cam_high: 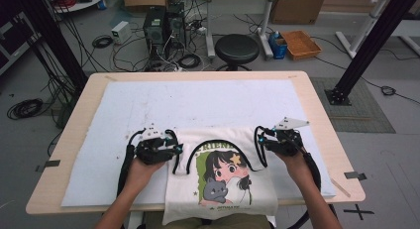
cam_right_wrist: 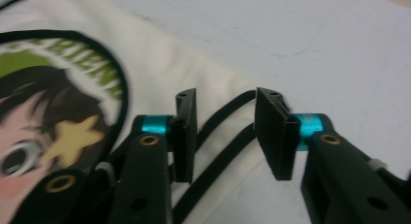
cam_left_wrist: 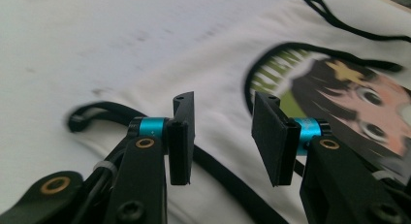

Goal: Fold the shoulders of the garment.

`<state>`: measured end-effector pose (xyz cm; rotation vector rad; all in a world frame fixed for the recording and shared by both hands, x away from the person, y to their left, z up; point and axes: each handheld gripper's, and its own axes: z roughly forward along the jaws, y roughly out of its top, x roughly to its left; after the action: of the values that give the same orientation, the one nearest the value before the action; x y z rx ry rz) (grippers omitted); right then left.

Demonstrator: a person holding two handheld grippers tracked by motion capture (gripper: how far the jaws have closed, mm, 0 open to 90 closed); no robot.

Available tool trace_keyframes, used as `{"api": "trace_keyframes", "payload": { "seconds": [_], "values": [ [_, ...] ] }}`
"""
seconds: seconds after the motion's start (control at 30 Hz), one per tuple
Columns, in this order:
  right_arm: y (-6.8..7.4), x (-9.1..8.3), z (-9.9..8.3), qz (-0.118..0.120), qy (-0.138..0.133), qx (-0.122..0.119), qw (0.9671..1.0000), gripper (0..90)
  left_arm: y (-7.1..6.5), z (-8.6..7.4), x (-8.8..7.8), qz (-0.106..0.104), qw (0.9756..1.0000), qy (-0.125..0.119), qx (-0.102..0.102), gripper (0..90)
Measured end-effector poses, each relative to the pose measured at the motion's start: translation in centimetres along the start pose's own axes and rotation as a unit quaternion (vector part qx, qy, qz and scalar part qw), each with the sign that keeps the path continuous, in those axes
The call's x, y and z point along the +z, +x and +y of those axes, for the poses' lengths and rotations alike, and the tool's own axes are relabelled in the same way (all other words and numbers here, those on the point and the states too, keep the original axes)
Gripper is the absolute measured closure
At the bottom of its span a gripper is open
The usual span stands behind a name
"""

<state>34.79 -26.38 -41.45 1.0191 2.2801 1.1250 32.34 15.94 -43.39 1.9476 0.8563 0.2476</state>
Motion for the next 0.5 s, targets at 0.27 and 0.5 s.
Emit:
{"api": "trace_keyframes", "payload": {
  "seconds": [0.27,0.5],
  "values": [
    [1.9,0.9,-2.8,0.119,0.071,-0.023,0.9901,82.9,-0.2,-1.2,1.0,0.004,0.9989,0.047,-0.003,65.9],
    [1.0,0.3,-2.5,0.106,0.046,0.002,0.9933,35.6,0.4,-0.8,0.0,0.008,0.9996,-0.015,-0.023,47.1]
  ]
}}
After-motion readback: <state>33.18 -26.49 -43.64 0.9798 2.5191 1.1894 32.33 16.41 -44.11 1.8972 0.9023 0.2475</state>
